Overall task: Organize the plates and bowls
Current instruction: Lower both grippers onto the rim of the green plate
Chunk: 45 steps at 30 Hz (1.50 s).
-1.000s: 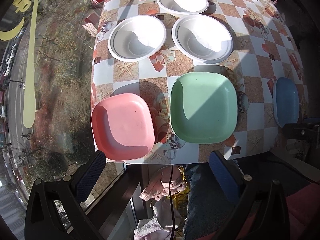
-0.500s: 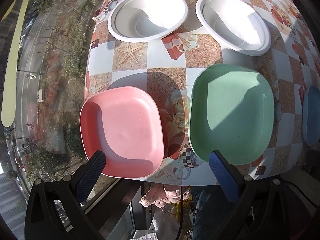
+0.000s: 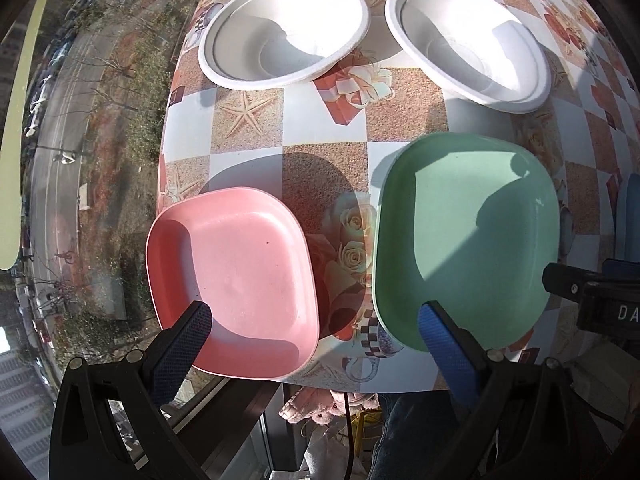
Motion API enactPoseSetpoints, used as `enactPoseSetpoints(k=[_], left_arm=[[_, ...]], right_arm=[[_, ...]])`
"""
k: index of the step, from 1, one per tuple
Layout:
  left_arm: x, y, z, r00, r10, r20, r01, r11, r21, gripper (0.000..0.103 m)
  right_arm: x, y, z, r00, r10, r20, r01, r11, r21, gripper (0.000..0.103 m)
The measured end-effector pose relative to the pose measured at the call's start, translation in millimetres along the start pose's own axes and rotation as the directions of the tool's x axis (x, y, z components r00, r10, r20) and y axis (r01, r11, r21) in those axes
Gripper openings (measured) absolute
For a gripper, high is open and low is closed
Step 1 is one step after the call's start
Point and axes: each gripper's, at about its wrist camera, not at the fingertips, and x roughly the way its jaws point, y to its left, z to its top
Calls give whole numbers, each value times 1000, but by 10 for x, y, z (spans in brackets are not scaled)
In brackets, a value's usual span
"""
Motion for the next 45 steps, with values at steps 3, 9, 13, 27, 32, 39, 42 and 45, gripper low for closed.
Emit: enactPoseSetpoints(k=[3,9,13,27,32,39,42,45], left_arm=[[32,-26,54,1000,13,-5,-13,1000,12,103],[117,-216,83,1000,19,-5,-19,999,43,103],[161,-374,144,1000,-6,-13,7,999,48,103],[347,-502,218,997,-34,-74,28,997,-78,103],[328,-504,295,996,-55,-66,47,993,-111,103],[300,-493,244,995,-67,-70,58,990,-128,100],[362,-448,22,996,-68,-64,60,991,-120,100],[245,-576,-4,999,-20,-50,16,997,-74,96]], right_arm=[[54,105,117,999,-14,49,14,1000,7,102],[237,167,127,992,-117,49,118,992,-32,102],[186,-75,66,993,-110,51,111,994,-6,102],[-123,-73,100,982,-127,141,151,972,-178,102],[-164,83,104,978,-152,141,181,956,-230,102],[164,205,187,987,-134,90,152,957,-248,103],[357,197,289,991,-104,79,120,965,-232,103],[371,170,277,992,-88,94,107,970,-220,98]])
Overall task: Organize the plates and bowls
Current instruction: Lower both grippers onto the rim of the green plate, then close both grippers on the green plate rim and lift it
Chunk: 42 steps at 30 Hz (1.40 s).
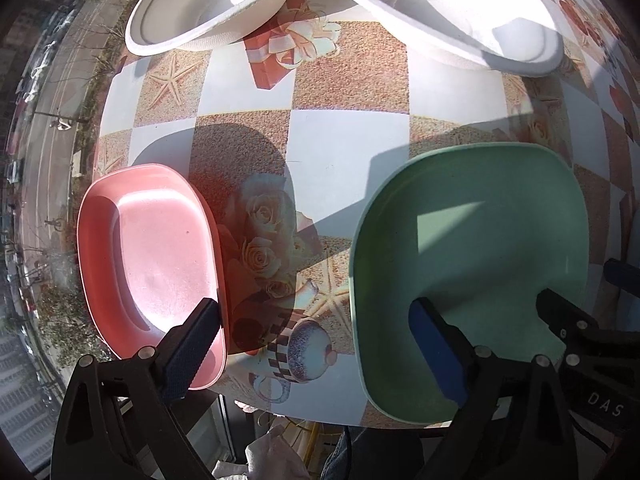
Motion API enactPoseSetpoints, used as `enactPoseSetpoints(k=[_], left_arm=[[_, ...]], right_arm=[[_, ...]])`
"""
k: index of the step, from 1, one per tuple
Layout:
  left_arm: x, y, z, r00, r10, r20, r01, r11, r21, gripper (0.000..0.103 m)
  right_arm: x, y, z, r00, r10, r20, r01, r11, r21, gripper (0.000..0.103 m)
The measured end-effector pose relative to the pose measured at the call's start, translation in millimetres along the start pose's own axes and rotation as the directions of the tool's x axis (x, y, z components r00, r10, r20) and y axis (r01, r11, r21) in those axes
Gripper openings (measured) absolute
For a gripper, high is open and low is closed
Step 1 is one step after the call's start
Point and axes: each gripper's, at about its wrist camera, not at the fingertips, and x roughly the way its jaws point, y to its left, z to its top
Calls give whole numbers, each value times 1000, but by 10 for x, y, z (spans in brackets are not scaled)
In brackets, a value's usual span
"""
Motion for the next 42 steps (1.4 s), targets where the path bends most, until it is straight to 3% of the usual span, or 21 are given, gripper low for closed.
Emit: enactPoseSetpoints(k=[2,4,8,13,16,18,20,22,24,25,28,31,37,42], left_arm=[[-120,-89,-14,999,6,47,-8,999,36,96],[-167,-152,-30,999,-1,51,-2,998,59,96],[-64,-207,-39,999,-37,-11,37,998,57,96],[46,-172,-31,995,-89,-46,88,996,-6,96],[50,-109,-6,993,-103,-51,102,994,-24,95],[46,-81,-9,989,-136,-58,133,990,-45,91],[53,-46,13,978,-195,-68,191,979,-73,79],[39,-56,31,971,-228,-72,222,972,-82,71],[26,-85,27,965,-253,-68,248,966,-75,62],[-2,-121,47,963,-263,-64,259,964,-62,51],[-73,-218,72,971,-233,-52,232,973,-14,45],[-98,-281,97,975,-216,-42,217,976,6,34],[-191,-460,113,984,-174,-30,176,981,86,32],[-207,-368,105,979,-202,-40,204,978,52,22]], right_arm=[[-20,-1,-20,1000,-15,6,15,1000,-11,92],[-27,-47,-36,999,34,6,-34,999,10,91],[70,-161,-114,998,53,-15,-52,997,52,91],[140,-104,-142,1000,13,-1,-13,1000,-10,91],[152,56,-112,1000,11,24,-9,997,-72,78],[183,123,-97,1000,-2,25,4,996,-93,76],[223,129,-89,1000,1,15,1,996,-85,74],[151,86,-45,1000,11,17,-9,996,-84,64],[56,70,4,997,70,11,-68,993,-94,28],[75,86,7,994,107,-13,-108,990,-92,22],[228,274,-64,989,140,-41,-144,985,-97,21],[218,455,-187,994,96,-44,-100,989,-112,21],[356,414,-376,987,141,-74,-145,988,-44,21],[320,329,-433,987,142,-76,-144,989,-26,21]])
